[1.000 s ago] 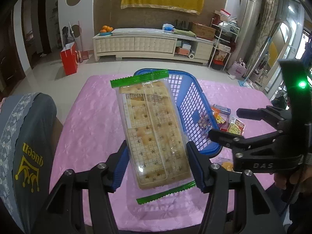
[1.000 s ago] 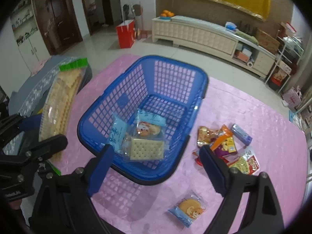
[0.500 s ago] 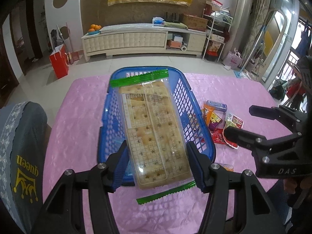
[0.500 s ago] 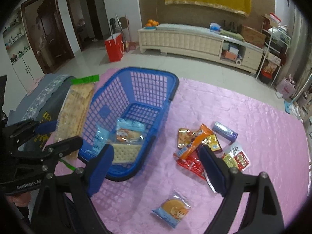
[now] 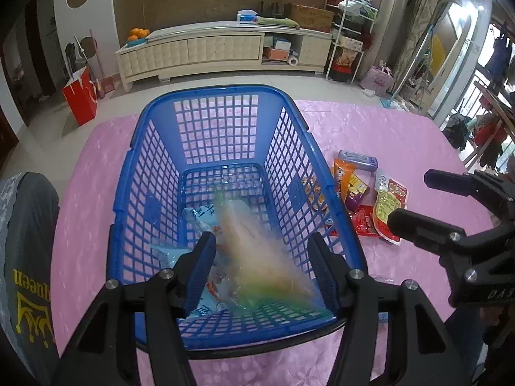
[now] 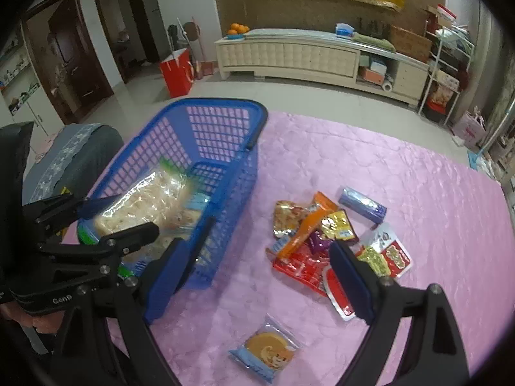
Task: Organize snacks
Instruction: 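Lower the green-strip cracker pack into the basket and open the left tool, then move both tools back toward the snack pile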
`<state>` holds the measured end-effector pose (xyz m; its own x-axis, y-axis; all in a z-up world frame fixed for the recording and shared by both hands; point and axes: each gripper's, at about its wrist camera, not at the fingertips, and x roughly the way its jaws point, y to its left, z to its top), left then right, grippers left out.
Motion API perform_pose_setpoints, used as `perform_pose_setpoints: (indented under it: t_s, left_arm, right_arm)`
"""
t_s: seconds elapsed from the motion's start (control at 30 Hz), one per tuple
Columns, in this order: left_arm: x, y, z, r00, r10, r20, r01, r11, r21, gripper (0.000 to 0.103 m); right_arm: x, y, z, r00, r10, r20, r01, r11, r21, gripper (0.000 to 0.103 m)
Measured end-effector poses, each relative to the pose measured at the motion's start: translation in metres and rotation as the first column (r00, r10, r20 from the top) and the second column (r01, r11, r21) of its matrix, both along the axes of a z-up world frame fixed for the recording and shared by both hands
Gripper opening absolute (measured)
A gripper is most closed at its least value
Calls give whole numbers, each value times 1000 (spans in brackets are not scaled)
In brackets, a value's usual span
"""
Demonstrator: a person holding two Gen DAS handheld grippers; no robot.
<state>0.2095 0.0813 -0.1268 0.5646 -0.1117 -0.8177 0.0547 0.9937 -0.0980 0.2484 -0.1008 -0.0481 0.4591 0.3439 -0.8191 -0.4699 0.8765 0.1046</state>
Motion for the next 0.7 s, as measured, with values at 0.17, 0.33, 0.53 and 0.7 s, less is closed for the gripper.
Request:
perform_pose_setpoints:
  t_s: [0.17,0.33,0.53,0.7]
  left_arm:
    - [-4,1,4,1000,26,1,-26,1000,-4,61]
    - [-21,-6,23,999,17,29,-17,1000,-3,61]
    - [-45,-18,51,997,8,77,-9,1000,13,61]
    - [-65,-33,68,994,-4,112,2,1000,16,61]
  right_arm:
    - [-3,-9,9,1000,-11,13,11,1000,5,92]
    - [-12,-16,23,999,-17,31,16,1000,22,92]
    - [-37,-29,47,996,-39,78,36,999,41,92]
    - [-55,-41,57,994,-48,93,44,998,41,92]
